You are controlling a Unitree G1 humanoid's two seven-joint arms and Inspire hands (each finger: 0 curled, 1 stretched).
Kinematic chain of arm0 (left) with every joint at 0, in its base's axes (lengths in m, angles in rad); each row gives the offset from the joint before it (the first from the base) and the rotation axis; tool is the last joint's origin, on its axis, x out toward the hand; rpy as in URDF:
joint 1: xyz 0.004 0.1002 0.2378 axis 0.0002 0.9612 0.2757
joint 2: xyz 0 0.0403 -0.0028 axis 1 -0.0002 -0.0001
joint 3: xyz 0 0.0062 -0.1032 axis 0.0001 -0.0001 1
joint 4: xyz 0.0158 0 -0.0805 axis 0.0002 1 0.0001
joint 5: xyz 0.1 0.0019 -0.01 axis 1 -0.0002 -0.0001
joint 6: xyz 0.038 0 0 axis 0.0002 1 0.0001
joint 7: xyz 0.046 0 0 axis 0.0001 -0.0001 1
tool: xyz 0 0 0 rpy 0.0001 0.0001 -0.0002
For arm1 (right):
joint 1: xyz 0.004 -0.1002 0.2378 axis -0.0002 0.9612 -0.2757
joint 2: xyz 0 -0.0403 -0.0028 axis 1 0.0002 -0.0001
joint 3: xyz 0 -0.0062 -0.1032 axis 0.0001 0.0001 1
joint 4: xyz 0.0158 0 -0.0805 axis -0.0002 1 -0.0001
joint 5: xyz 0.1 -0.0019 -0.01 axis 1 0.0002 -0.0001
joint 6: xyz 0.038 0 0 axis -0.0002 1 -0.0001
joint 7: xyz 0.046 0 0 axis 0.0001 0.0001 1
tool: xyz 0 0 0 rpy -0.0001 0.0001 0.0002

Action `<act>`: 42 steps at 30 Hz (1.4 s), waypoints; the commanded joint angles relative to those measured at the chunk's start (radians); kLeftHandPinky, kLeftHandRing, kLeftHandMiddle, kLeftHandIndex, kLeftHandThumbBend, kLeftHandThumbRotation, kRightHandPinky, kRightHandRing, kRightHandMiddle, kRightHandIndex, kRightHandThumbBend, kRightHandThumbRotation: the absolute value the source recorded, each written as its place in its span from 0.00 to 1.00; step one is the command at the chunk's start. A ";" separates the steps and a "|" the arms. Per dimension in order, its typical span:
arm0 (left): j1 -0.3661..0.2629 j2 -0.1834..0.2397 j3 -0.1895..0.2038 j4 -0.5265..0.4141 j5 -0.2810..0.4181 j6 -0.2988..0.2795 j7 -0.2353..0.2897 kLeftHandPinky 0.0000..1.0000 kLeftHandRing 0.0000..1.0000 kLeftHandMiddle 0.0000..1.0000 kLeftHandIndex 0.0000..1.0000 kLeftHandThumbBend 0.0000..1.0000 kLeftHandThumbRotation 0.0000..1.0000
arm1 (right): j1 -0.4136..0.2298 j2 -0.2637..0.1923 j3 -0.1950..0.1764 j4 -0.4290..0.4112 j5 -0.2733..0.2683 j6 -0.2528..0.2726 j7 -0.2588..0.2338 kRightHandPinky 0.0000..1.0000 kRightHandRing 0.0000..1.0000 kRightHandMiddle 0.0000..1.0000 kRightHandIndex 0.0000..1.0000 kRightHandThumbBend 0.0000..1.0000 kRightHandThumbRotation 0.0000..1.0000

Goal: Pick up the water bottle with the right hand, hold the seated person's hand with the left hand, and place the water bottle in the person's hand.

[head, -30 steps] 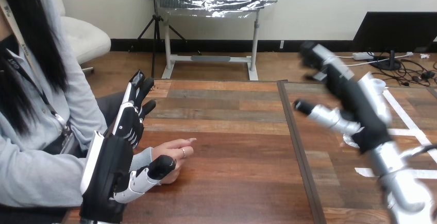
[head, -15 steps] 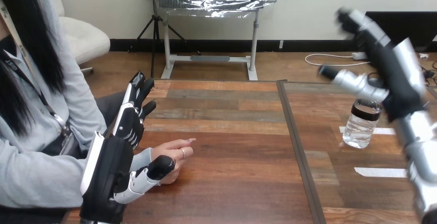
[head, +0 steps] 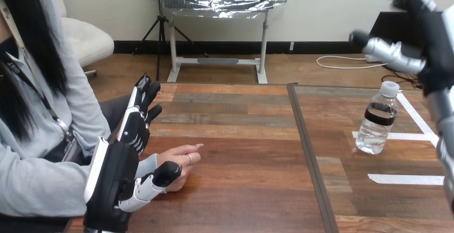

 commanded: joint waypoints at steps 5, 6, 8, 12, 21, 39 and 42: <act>-0.046 -0.006 0.011 -0.009 -0.011 -0.014 0.006 0.94 0.99 1.00 1.00 1.00 0.77 | -0.167 -0.039 0.008 0.045 -0.049 0.050 -0.083 0.91 0.90 0.87 0.87 1.00 0.49; -0.046 -0.005 0.010 -0.009 -0.014 -0.014 0.004 0.94 0.99 1.00 1.00 1.00 0.77 | -0.170 -0.040 0.009 0.048 -0.052 0.055 -0.087 0.91 0.90 0.87 0.88 1.00 0.49; -0.045 -0.005 0.010 -0.009 -0.015 -0.015 0.003 0.94 0.99 1.00 1.00 1.00 0.76 | -0.180 -0.047 0.016 0.060 -0.071 0.076 -0.106 0.90 0.90 0.87 0.88 1.00 0.49; -0.043 -0.006 0.010 -0.012 -0.015 -0.015 0.005 0.94 0.99 1.00 1.00 1.00 0.76 | -0.197 -0.055 0.029 0.078 -0.102 0.118 -0.140 0.89 0.89 0.87 0.88 1.00 0.49; -0.041 -0.008 0.011 -0.017 -0.009 -0.015 0.009 0.94 0.99 1.00 1.00 1.00 0.75 | -0.236 -0.074 0.068 0.123 -0.164 0.212 -0.196 0.84 0.87 0.86 0.88 1.00 0.51; -0.029 -0.009 0.010 -0.018 -0.001 -0.024 0.017 0.93 0.98 1.00 1.00 1.00 0.76 | -0.276 -0.086 0.113 0.197 -0.216 0.375 -0.199 0.82 0.87 0.84 0.87 1.00 0.50; -0.026 -0.010 0.010 -0.023 -0.001 -0.020 0.019 0.93 0.98 1.00 1.00 1.00 0.76 | -0.278 -0.085 0.124 0.205 -0.225 0.399 -0.205 0.81 0.86 0.84 0.87 1.00 0.49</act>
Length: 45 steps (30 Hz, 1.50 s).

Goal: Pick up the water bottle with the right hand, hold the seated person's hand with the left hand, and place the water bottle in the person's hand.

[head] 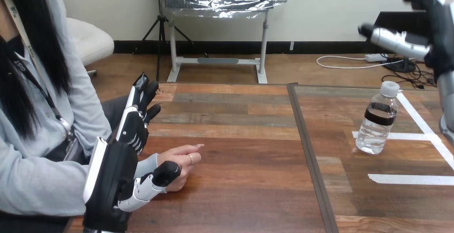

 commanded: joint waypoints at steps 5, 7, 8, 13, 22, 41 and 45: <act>-0.025 -0.011 0.009 -0.028 -0.005 -0.012 0.008 0.92 0.98 1.00 1.00 1.00 0.76 | -0.103 -0.019 0.024 0.022 -0.024 0.053 -0.008 0.80 0.85 0.83 0.87 1.00 0.49; -0.021 -0.012 0.006 -0.032 -0.009 -0.010 0.006 0.92 0.98 1.00 1.00 1.00 0.76 | -0.103 -0.017 0.022 0.027 -0.023 0.064 -0.001 0.79 0.85 0.83 0.86 1.00 0.48; -0.020 -0.012 0.005 -0.034 -0.011 -0.009 0.005 0.92 0.98 1.00 1.00 1.00 0.76 | -0.103 -0.016 0.021 0.029 -0.023 0.070 0.001 0.79 0.85 0.83 0.86 1.00 0.48; -0.019 -0.012 0.003 -0.032 -0.019 -0.014 -0.001 0.92 0.98 1.00 1.00 1.00 0.75 | -0.102 -0.011 0.026 0.038 -0.029 0.106 0.009 0.79 0.84 0.82 0.86 1.00 0.48; -0.011 -0.014 0.003 -0.043 -0.016 -0.013 0.002 0.93 0.98 1.00 1.00 1.00 0.74 | -0.094 -0.001 0.038 0.047 -0.044 0.169 0.018 0.78 0.83 0.81 0.87 1.00 0.48; 0.014 -0.015 0.001 -0.080 -0.021 -0.005 0.003 0.93 0.98 1.00 1.00 1.00 0.74 | -0.069 0.013 0.052 0.059 -0.051 0.250 0.068 0.74 0.83 0.85 0.88 1.00 0.50; 0.018 -0.016 0.002 -0.085 -0.021 -0.004 0.004 0.92 0.98 1.00 0.99 1.00 0.73 | -0.065 0.016 0.051 0.061 -0.050 0.265 0.079 0.74 0.82 0.85 0.89 1.00 0.50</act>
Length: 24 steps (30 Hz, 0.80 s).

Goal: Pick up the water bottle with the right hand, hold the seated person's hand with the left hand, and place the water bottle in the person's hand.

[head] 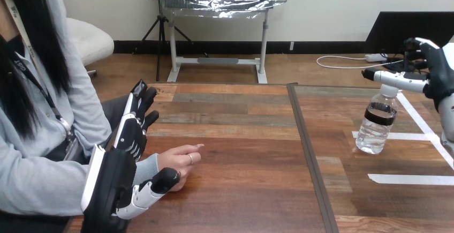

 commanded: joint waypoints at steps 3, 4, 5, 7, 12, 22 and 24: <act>-0.024 -0.010 0.004 -0.057 -0.013 -0.008 0.006 0.92 0.98 1.00 0.99 1.00 0.73 | -0.061 0.021 0.005 0.001 0.002 0.024 0.018 0.73 0.82 0.85 0.89 1.00 0.49; -0.021 -0.009 0.004 -0.059 -0.015 -0.009 0.005 0.92 0.98 1.00 0.99 1.00 0.73 | -0.060 0.022 0.006 0.002 0.001 0.029 0.022 0.73 0.82 0.85 0.89 1.00 0.49; -0.020 -0.008 0.004 -0.061 -0.017 -0.010 0.004 0.92 0.98 1.00 0.99 1.00 0.72 | -0.059 0.023 0.006 0.002 0.001 0.032 0.024 0.73 0.83 0.86 0.88 1.00 0.49; -0.018 -0.008 0.003 -0.062 -0.019 -0.010 0.003 0.91 0.97 1.00 0.99 1.00 0.72 | -0.057 0.023 0.007 0.002 0.000 0.035 0.027 0.74 0.83 0.86 0.88 1.00 0.48; -0.011 -0.008 0.002 -0.073 -0.022 -0.007 0.002 0.90 0.97 1.00 0.98 1.00 0.72 | -0.047 0.027 0.016 0.004 -0.010 0.048 0.030 0.73 0.83 0.85 0.88 1.00 0.48; -0.007 -0.006 -0.001 -0.082 -0.038 -0.012 -0.005 0.89 0.97 1.00 0.98 1.00 0.71 | -0.032 0.036 0.015 0.006 -0.010 0.065 0.039 0.71 0.82 0.84 0.86 0.99 0.46; -0.006 -0.006 -0.007 -0.086 -0.055 -0.010 -0.012 0.89 0.97 1.00 0.98 1.00 0.70 | -0.028 0.039 0.009 0.006 -0.003 0.066 0.047 0.71 0.82 0.84 0.86 0.97 0.44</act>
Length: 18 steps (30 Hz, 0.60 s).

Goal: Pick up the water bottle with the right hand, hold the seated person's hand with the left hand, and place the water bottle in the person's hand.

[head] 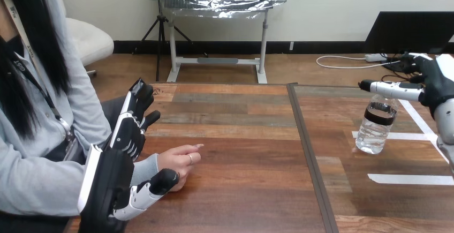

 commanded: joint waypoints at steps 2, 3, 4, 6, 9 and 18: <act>-0.022 -0.006 -0.004 -0.062 -0.033 -0.009 -0.008 0.89 0.97 1.00 0.97 1.00 0.69 | -0.025 0.024 0.005 -0.003 0.003 0.003 0.010 0.72 0.82 0.84 0.86 0.96 0.42; -0.021 -0.006 -0.001 -0.064 -0.026 -0.008 -0.005 0.89 0.97 1.00 0.97 1.00 0.70 | -0.024 0.024 0.009 -0.003 -0.001 0.004 0.008 0.72 0.82 0.84 0.85 0.95 0.42; -0.020 -0.005 0.001 -0.064 -0.022 -0.008 -0.004 0.89 0.97 1.00 0.97 1.00 0.70 | -0.024 0.025 0.011 -0.003 -0.004 0.005 0.006 0.71 0.81 0.84 0.85 0.95 0.41; -0.018 -0.007 0.002 -0.068 -0.024 -0.007 -0.003 0.89 0.96 1.00 0.97 1.00 0.70 | -0.019 0.025 0.019 -0.002 -0.013 0.004 0.003 0.71 0.81 0.83 0.84 0.94 0.40; -0.014 -0.005 0.000 -0.074 -0.028 -0.005 -0.006 0.89 0.96 1.00 0.97 1.00 0.70 | -0.014 0.028 0.014 -0.001 -0.009 0.002 0.002 0.70 0.80 0.83 0.83 0.94 0.38; -0.015 -0.004 -0.003 -0.077 -0.045 -0.011 -0.017 0.89 0.96 1.00 0.97 1.00 0.68 | -0.004 0.037 0.013 -0.001 -0.007 0.007 0.002 0.70 0.79 0.81 0.82 0.93 0.31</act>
